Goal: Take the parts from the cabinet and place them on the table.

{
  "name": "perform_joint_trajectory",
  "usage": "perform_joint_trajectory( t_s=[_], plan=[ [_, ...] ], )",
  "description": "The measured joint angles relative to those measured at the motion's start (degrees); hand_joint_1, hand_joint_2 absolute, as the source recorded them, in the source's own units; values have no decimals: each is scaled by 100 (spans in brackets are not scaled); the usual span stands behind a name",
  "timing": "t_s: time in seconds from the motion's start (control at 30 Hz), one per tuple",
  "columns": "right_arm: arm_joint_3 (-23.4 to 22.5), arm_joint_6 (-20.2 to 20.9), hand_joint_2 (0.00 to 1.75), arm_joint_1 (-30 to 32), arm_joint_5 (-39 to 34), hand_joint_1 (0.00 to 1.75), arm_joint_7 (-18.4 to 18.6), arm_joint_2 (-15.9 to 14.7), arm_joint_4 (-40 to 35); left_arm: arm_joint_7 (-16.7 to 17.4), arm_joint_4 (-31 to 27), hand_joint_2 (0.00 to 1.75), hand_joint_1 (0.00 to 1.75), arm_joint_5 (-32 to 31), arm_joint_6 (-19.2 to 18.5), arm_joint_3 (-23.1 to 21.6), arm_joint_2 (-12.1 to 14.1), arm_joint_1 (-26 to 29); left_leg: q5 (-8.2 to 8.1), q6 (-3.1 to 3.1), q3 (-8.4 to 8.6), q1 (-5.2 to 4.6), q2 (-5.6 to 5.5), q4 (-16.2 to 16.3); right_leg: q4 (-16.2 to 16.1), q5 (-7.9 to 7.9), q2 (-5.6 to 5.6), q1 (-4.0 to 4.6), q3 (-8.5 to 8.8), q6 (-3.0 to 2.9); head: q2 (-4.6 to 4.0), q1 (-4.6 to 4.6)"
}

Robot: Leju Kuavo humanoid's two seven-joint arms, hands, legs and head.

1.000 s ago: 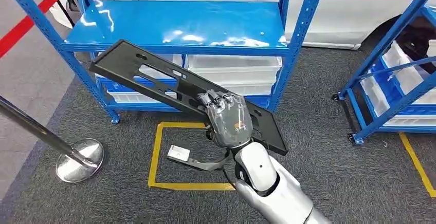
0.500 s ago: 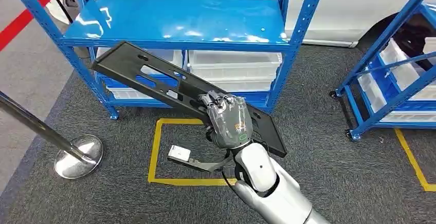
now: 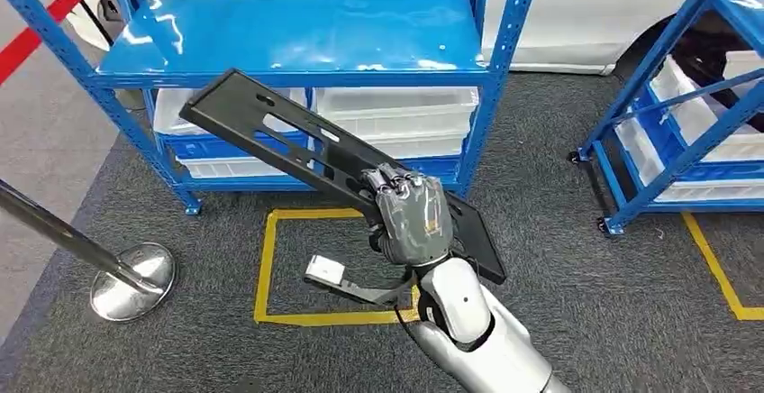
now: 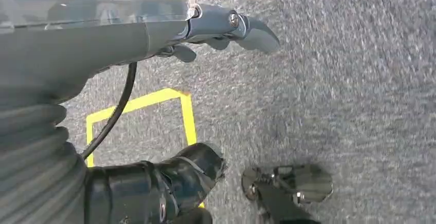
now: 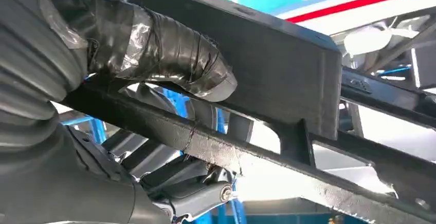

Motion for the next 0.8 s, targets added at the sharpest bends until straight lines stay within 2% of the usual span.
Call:
perform_joint_trajectory(
  t_s=[0.03, 0.1, 0.13, 0.17, 0.2, 0.23, 0.27, 0.3, 0.33, 0.43, 0.47, 0.5, 0.53, 0.57, 0.63, 0.67, 0.7, 0.73, 0.77, 0.8],
  plan=[
    [-11, -24, 175, 1, -4, 175, 0, 2, 0, -2, 0, 175, 0, 0, 0, 0, 0, -2, -232, -13, -140, 0, -37, 335, 0, 12, 16, -5, -13, -29, 0, -11],
    [-33, -55, 175, 38, -4, 175, -9, 0, 2, -2, 0, 175, 0, -9, 0, 0, 0, 6, -676, -51, -549, 6, -56, 1282, 2, 18, 64, 8, -28, -41, 0, -9],
    [-39, -78, 175, 70, -4, 175, -11, 0, 2, -2, 0, 175, 0, -9, 0, 0, 0, 14, -758, -60, -692, 6, -57, 1607, 9, 20, 101, 14, -34, -43, 0, -9],
    [-54, -96, 175, 99, -4, 175, -22, 0, 4, -2, 0, 175, 0, -17, 0, 0, 0, 22, -715, -62, -721, 6, -59, 1683, 13, 21, 138, 18, -36, -43, 0, -9],
    [-59, -96, 175, 120, -4, 175, -33, 0, 4, -2, 0, 175, 0, -31, 0, 0, 0, 26, -537, -51, -616, 6, -63, 1471, 22, 21, 196, 19, -35, -43, 0, -9],
    [-70, -98, 175, 127, -4, 175, -35, 0, 4, -2, 0, 175, 0, -35, 0, 0, 0, 25, -279, -31, -393, 6, -84, 1034, 36, 22, 258, 19, -34, -40, 0, -9],
    [-79, -103, 175, 127, -4, 175, -42, 0, 2, -2, 0, 175, 0, -39, 0, 0, 0, 22, -20, -4, -130, 6, -152, 501, 49, 20, 324, 19, -33, -34, 0, -9],
    [-94, -116, 175, 132, -4, 175, -42, 2, 2, -2, 0, 175, 0, -37, 0, 0, 2, 24, 100, 37, 76, 9, -388, 23, 58, 17, 369, 7, -46, -26, 0, -7],
    [-109, -142, 175, 133, -4, 175, -44, 2, 2, -2, 0, 175, 0, -33, 0, -2, 7, 31, 33, 55, 154, 22, -501, -75, 87, 26, 417, 42, -85, 13, 0, -4],
    [-151, -183, 175, 177, -6, 175, -50, 2, 2, -2, 0, 175, 0, -31, 0, -2, 9, 14, 36, 81, 139, -18, -369, -106, 45, 96, 568, -17, -146, 137, 0, -9],
    [-183, -190, 175, 191, -7, 175, -57, 0, 0, 0, 0, 175, 0, -22, 4, -2, -2, 17, 82, 146, 163, 43, -303, -190, 51, 90, 596, 25, -161, 183, 0, -6],
    [-208, -195, 175, 213, -7, 175, -63, -4, 0, -2, 0, 175, 0, -26, 7, -2, -2, 8, 108, 178, 185, 35, -224, -222, 139, 19, 372, 20, -184, 195, 0, -11],
    [-236, -199, 175, 210, -9, 175, -68, -9, -4, -2, 0, 175, 0, -28, 7, -2, -2, 4, 112, 225, 182, 34, -184, -229, 395, -175, 180, 27, -309, 206, 0, 33],
    [-251, -203, 175, 211, -9, 175, -72, -9, -11, -2, 0, 175, 0, -28, 7, -2, -4, 9, 109, 236, 176, 24, -123, -224, 827, -403, 108, 18, -515, 224, 0, 28],
    [-258, -203, 175, 241, -11, 175, -85, -15, -9, -2, 0, 175, 0, -26, 7, -2, -2, 25, 99, 246, 162, 14, 20, -207, 1680, -721, 77, -1, -933, 255, 0, 33],
    [-269, -203, 175, 261, -11, 175, -92, -24, -11, -2, 0, 175, 0, -26, 7, -2, -2, 26, 93, 245, 156, 13, 84, -198, 1809, -696, 72, -17, -1002, 266, 0, 28],
    [-280, -203, 175, 275, -11, 175, -94, -33, -9, -2, 0, 175, 0, -24, 7, -2, -2, 22, 84, 239, 157, 13, 144, -187, 1655, -550, 54, -26, -927, 269, 0, 31],
    [-289, -205, 175, 280, -13, 175, -94, -39, -11, -2, 0, 175, 0, -24, 7, -2, -2, 14, 68, 230, 163, 13, 203, -170, 1257, -312, 22, -28, -711, 265, 0, 28],
    [-297, -208, 175, 278, -22, 175, -96, -39, -11, -2, 0, 175, 0, -24, 7, -2, -4, 8, 42, 217, 169, 13, 266, -146, 660, -41, -61, -24, -387, 246, 0, 33],
    [-321, -223, 175, 276, -26, 175, -101, -39, -18, -2, 0, 175, 0, -24, 7, -2, -9, 6, 14, 183, 180, 6, 310, -120, 137, 31, -324, 3, -139, 211, 0, 31]
  ],
)
